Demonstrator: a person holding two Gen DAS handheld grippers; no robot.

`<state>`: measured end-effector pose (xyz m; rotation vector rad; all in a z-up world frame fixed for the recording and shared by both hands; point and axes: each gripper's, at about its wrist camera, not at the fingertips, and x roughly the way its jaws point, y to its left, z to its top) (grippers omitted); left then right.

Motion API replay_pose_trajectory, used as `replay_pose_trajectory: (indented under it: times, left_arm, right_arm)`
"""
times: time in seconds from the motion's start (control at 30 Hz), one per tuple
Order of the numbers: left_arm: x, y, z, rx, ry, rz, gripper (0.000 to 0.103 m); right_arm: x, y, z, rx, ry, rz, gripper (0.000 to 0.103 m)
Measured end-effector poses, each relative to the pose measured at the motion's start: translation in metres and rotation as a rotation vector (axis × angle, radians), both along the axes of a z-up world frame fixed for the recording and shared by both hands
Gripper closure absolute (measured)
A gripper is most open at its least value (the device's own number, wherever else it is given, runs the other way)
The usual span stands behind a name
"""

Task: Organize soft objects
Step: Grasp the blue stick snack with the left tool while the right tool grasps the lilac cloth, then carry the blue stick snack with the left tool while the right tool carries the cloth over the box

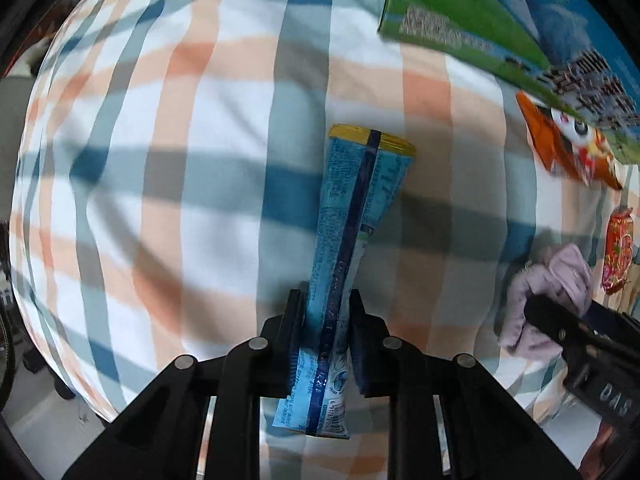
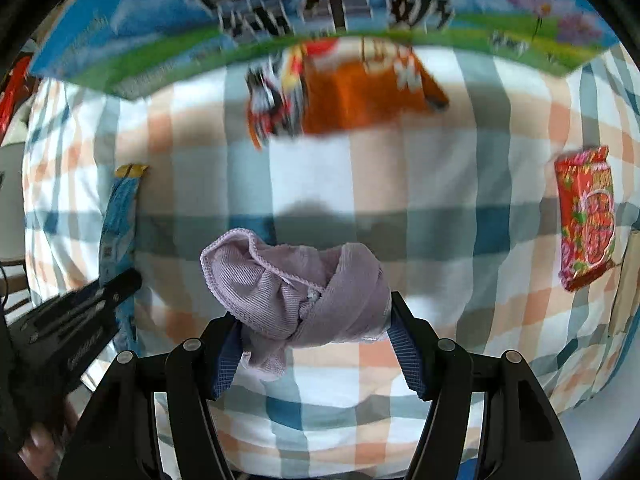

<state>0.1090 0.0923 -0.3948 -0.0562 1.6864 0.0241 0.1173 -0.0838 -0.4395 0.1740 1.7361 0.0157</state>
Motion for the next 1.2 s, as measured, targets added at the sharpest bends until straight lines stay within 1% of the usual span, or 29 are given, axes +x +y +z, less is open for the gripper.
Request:
replay_pose_trajectory:
  times: [0.13,0.23,0.3,0.33,0.4,0.43,0.57,0.6,0.63,0.73,0.9,0.97,1.03,1.07,1.1,1.17,1.2]
  left_arm:
    - [-0.022,0.005,0.001,-0.008,-0.018,0.022,0.089]
    - [-0.026,0.006,0.012,-0.003,-0.051,0.034,0.090]
    - [-0.037,0.000,0.019,-0.001,-0.066,0.035,0.090]
    - [-0.036,-0.003,0.023,0.001,-0.069,0.036,0.090]
    - [-0.037,0.000,0.028,0.004,-0.074,0.037,0.091]
    - [-0.032,-0.003,0.033,0.004,-0.073,0.040,0.091]
    - [-0.037,-0.008,0.041,-0.002,-0.084,0.040,0.091]
    - [-0.031,-0.011,0.054,-0.005,-0.089,0.040,0.091]
    - [-0.034,-0.010,0.061,-0.008,-0.099,0.039,0.091]
    - [-0.035,-0.015,0.085,-0.041,-0.132,0.036,0.091]
    - [-0.037,-0.027,0.144,-0.091,-0.233,0.014,0.091]
    - [-0.032,-0.031,0.169,-0.122,-0.272,0.009,0.091]
    - [-0.022,-0.033,0.194,-0.144,-0.309,0.000,0.091]
    - [-0.018,-0.036,0.205,-0.158,-0.324,-0.008,0.091]
    - [-0.010,-0.042,0.215,-0.173,-0.336,-0.014,0.091]
    - [0.002,-0.053,0.229,-0.193,-0.362,-0.032,0.091]
    - [0.010,-0.057,0.235,-0.200,-0.373,-0.043,0.091]
  right_arm:
    - [-0.005,-0.004,0.006,0.005,-0.010,0.007,0.035]
    - [-0.006,-0.005,0.017,0.008,-0.028,0.017,0.035]
    - [-0.001,-0.006,0.024,0.004,-0.041,0.025,0.035]
    - [0.001,-0.007,0.025,0.003,-0.047,0.027,0.035]
    - [-0.003,0.006,0.034,0.002,-0.051,0.027,0.035]
    - [-0.002,0.008,0.036,0.001,-0.052,0.028,0.035]
    - [-0.001,0.005,0.041,0.008,-0.056,0.024,0.035]
    - [-0.002,0.003,0.044,0.013,-0.059,0.020,0.035]
    - [0.001,-0.001,0.053,0.023,-0.063,0.017,0.035]
    - [0.002,-0.009,0.065,0.042,-0.086,0.015,0.035]
    - [0.002,-0.023,0.114,0.079,-0.164,0.005,0.035]
    - [0.002,-0.034,0.140,0.098,-0.205,-0.010,0.035]
    - [0.003,-0.043,0.157,0.113,-0.234,-0.025,0.035]
    - [0.004,-0.051,0.173,0.124,-0.258,-0.038,0.035]
    - [0.007,-0.054,0.182,0.126,-0.273,-0.043,0.035]
    - [0.013,-0.063,0.208,0.130,-0.320,-0.060,0.035]
    - [0.015,-0.064,0.212,0.130,-0.334,-0.064,0.035]
